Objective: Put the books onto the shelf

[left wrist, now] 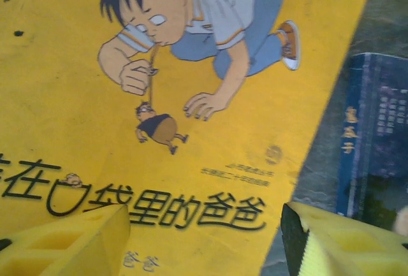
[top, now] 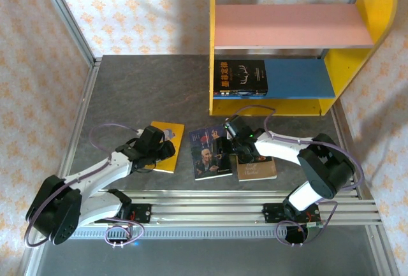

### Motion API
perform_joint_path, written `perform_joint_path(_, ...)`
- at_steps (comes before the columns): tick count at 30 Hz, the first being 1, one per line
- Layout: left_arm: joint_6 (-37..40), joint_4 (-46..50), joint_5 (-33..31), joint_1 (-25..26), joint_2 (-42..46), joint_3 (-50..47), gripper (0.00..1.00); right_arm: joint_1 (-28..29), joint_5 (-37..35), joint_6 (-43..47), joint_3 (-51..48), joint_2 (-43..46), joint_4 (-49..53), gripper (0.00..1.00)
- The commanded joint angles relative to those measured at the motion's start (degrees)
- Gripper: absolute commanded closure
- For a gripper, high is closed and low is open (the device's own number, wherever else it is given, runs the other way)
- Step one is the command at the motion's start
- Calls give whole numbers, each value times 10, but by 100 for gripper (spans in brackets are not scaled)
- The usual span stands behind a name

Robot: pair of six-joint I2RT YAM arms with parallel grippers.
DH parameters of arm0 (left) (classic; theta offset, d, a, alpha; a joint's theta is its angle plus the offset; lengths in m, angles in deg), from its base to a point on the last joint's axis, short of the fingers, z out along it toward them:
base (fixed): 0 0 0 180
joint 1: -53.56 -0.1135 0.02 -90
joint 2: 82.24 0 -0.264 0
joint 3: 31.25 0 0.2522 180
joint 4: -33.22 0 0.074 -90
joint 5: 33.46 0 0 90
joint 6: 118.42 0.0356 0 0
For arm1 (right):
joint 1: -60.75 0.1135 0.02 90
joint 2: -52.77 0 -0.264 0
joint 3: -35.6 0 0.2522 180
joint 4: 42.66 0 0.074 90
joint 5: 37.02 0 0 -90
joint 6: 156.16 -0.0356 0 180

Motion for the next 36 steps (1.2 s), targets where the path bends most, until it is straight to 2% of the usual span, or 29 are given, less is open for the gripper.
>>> perform_joint_path(1, 14, 10, 23, -3, 28, 1, 35, 7, -26, -8, 3, -14, -9, 39)
perform_joint_path(7, 6, -1, 47, 13, 44, 13, 34, 21, -39, -9, -3, -26, -9, 39)
perform_joint_path(14, -14, -23, 35, 74, -1, 29, 34, 46, -70, -19, -2, -50, -6, 40)
perform_joint_path(19, -26, -43, 31, 109, -46, 43, 35, 47, -84, -27, -17, -53, -11, 47)
perform_joint_path(24, -38, -73, 36, 125, -89, 50, 35, 47, -85, -30, -29, -51, -14, 66)
perform_joint_path(28, -41, -90, 40, 134, -126, 61, 35, 47, -85, -32, -38, -49, -19, 74)
perform_joint_path(36, -47, -109, 46, 141, -184, 79, 36, 47, -86, -33, -52, -43, -24, 79)
